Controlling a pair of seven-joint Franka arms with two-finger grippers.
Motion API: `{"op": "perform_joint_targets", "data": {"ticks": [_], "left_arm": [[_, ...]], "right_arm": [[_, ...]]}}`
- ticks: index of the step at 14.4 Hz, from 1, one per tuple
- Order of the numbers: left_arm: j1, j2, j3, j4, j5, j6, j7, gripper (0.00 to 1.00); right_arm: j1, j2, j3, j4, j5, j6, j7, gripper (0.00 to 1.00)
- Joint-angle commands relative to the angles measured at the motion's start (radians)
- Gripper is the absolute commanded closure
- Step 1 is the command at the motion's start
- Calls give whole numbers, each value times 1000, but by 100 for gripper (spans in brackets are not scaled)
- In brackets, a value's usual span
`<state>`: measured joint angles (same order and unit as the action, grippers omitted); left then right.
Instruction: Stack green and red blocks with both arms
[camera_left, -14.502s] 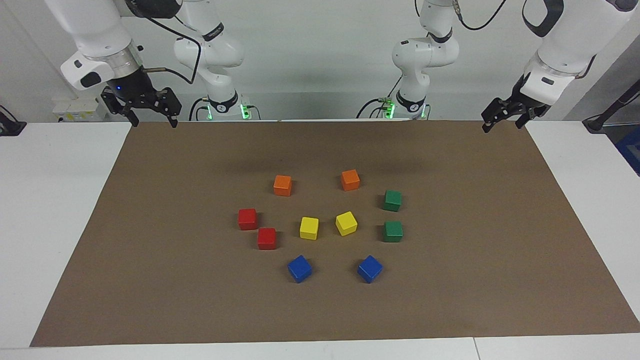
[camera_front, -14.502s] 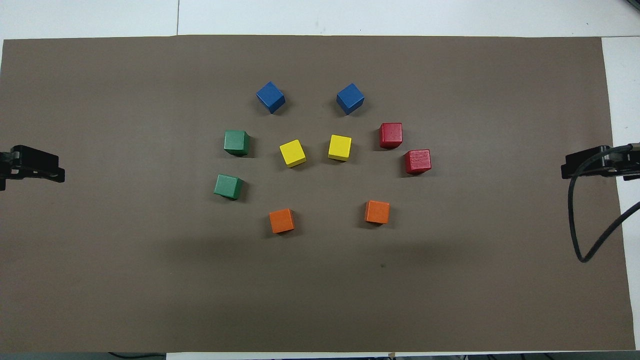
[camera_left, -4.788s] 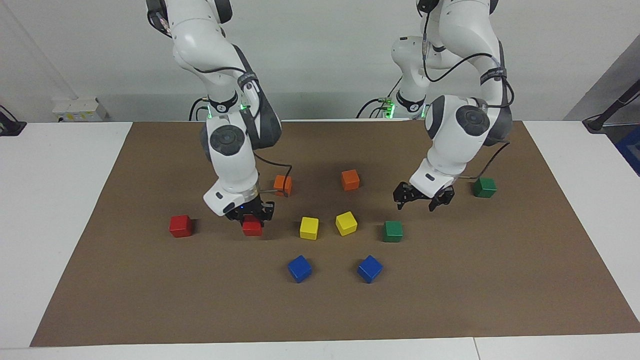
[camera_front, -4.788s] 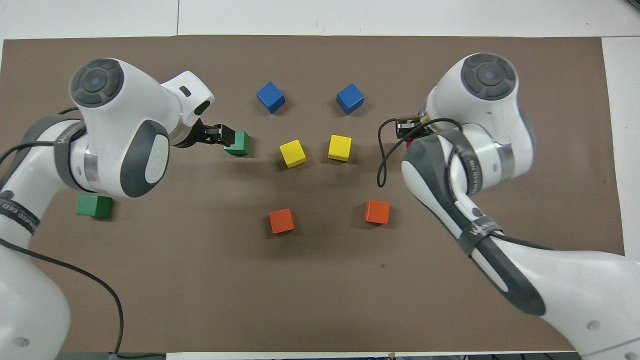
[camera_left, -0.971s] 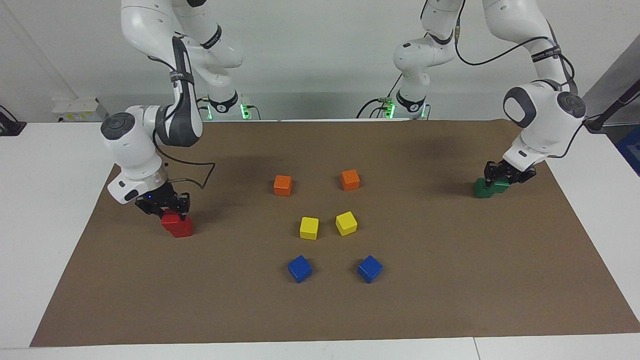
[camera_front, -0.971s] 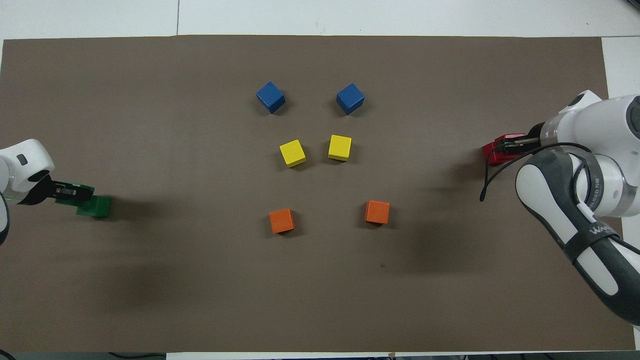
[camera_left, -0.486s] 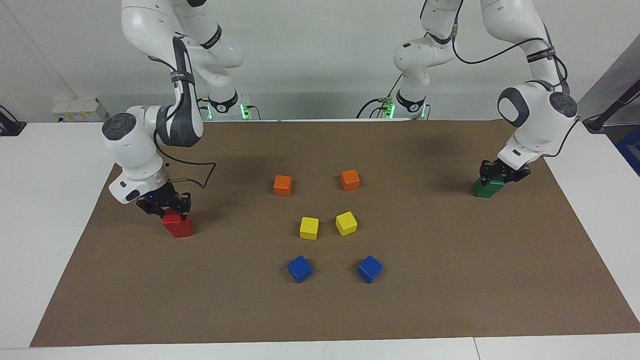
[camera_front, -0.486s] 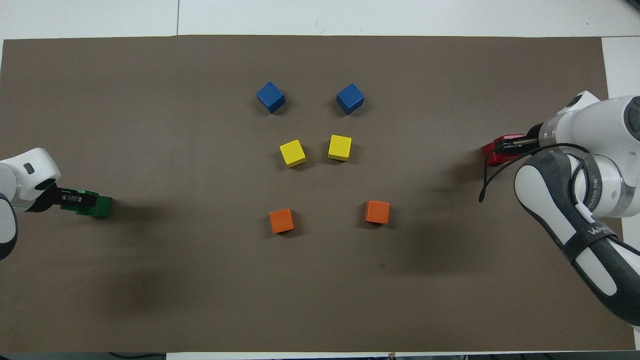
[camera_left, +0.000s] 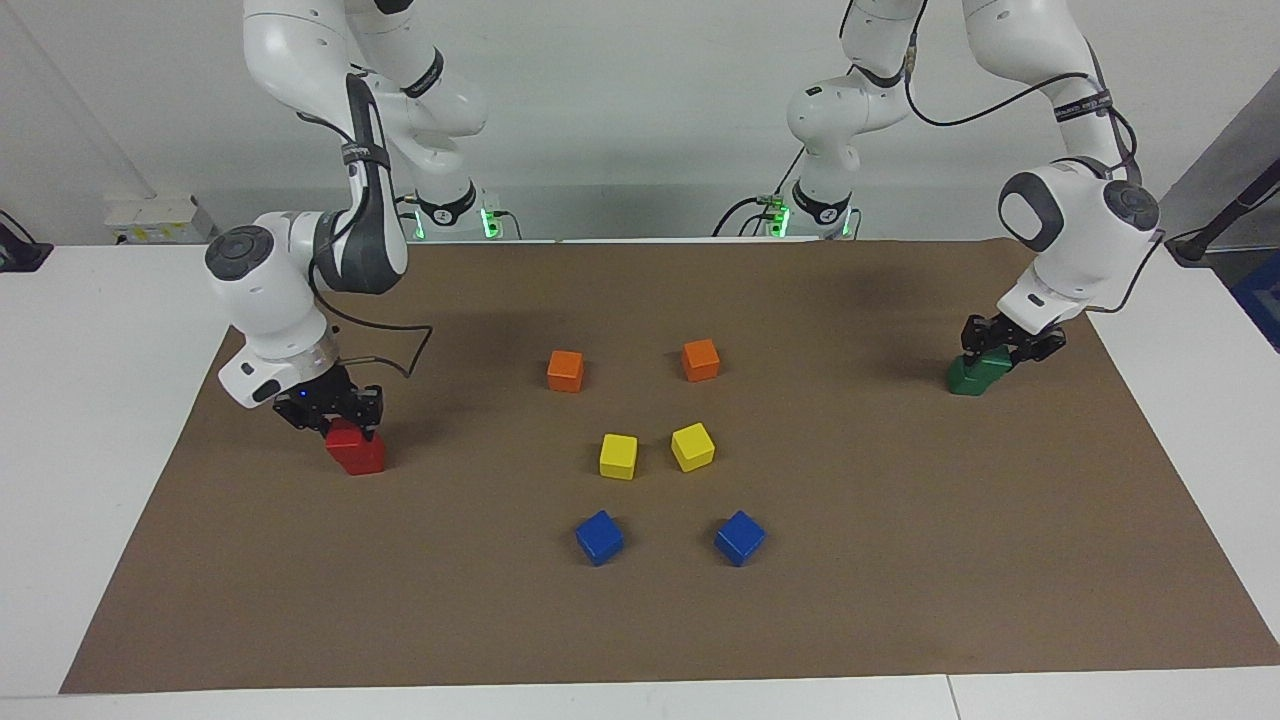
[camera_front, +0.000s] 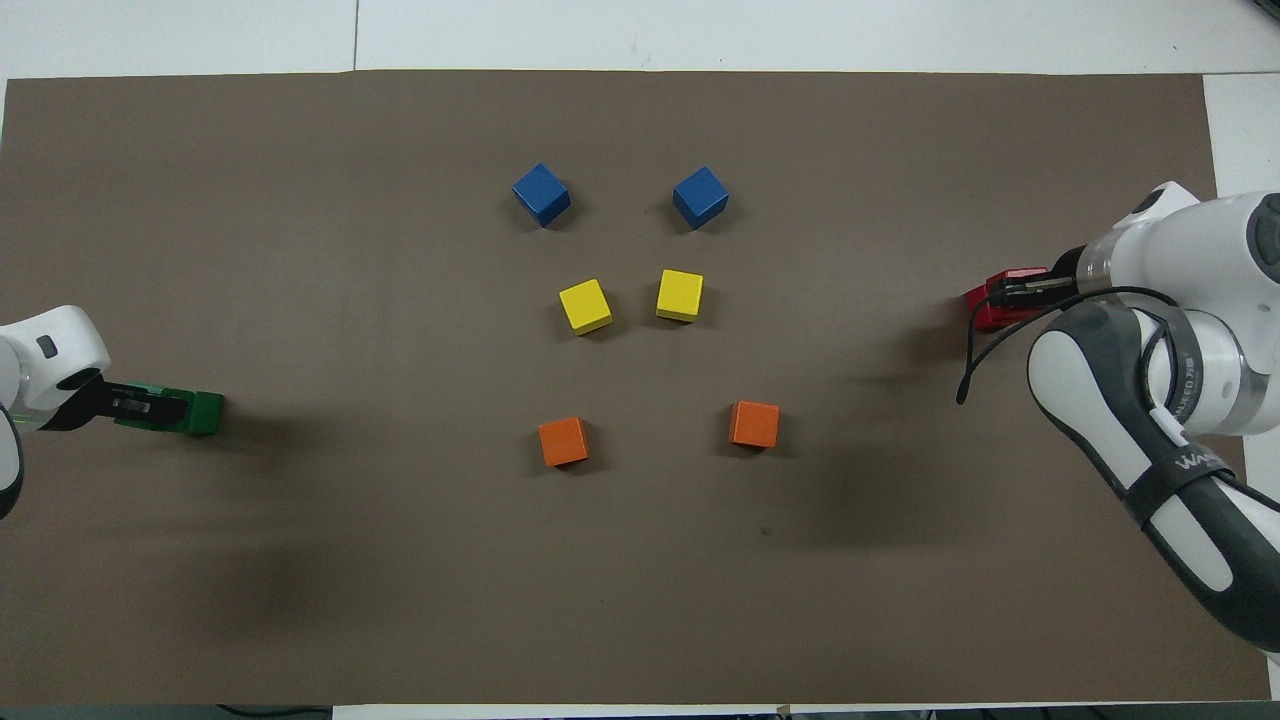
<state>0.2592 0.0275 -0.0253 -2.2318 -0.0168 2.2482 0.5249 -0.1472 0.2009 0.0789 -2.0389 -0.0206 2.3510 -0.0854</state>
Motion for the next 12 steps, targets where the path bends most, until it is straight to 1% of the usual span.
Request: {"op": "perform_joint_targets", "data": {"ticks": [1, 5, 7, 9, 10, 12], "left_arm": [[17, -38, -8, -40, -15, 24, 29, 0], [15, -37, -10, -23, -15, 10, 29, 0], [9, -37, -10, 35, -17, -76, 21, 0], [2, -43, -13, 127, -17, -201, -8, 0], [-1, -58, -21, 161, -17, -243, -52, 0], [-26, -113, -19, 178, -17, -275, -124, 0]], "right_arm": [[-9, -8, 10, -14, 11, 21, 12, 0], [-9, -8, 10, -6, 11, 8, 10, 0], [-11, -15, 10, -1, 10, -10, 9, 0], [-9, -26, 10, 29, 10, -73, 10, 0], [-6, -40, 10, 46, 11, -114, 12, 0], [-2, -95, 12, 68, 10, -180, 12, 0]]}}
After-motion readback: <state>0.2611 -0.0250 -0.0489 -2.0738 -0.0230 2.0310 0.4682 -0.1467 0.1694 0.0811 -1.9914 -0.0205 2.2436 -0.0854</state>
